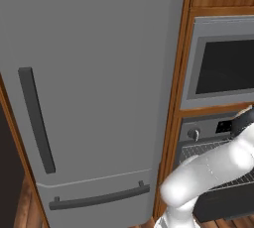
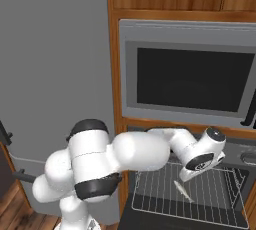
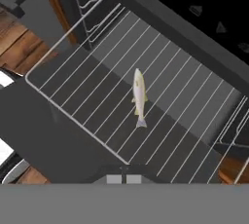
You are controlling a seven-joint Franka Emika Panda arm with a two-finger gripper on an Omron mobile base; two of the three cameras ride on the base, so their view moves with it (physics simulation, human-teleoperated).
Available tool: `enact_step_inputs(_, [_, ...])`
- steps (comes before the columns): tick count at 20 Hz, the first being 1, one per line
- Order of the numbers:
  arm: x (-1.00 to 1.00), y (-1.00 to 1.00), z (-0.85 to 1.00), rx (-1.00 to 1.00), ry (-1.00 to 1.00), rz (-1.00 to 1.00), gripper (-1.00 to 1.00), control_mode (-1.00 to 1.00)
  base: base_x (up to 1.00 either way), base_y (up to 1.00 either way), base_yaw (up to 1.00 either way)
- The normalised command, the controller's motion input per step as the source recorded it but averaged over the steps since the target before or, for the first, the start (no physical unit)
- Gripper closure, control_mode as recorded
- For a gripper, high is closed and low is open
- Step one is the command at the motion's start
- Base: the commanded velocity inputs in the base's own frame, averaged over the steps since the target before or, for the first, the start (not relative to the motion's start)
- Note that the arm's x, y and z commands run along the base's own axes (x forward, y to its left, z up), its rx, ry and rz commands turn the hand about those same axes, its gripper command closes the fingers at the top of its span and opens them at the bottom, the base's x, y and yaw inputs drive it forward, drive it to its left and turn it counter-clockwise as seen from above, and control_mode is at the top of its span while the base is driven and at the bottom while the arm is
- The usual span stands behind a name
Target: Take the fish from the oven and place it on the plate on the counter.
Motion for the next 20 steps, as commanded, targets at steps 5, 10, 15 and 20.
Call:
enact_step_inputs(5, [0.37, 0.00, -0.14, 0.16, 0.01, 0.00, -1.00, -1.00, 0.00, 0.00, 0.00])
enact_step_inputs(10, [0.18, 0.00, -0.27, 0.06, 0.03, 0.00, -1.00, -1.00, 0.00, 0.00, 0.00])
enact_step_inputs(15, [-0.10, 0.12, -0.42, -0.01, 0.00, -0.01, -1.00, -1.00, 0.00, 0.00, 0.00])
enact_step_inputs(20, [-0.03, 0.37, -0.31, -0.07, 0.00, -0.09, -1.00, -1.00, 0.00, 0.00, 0.00])
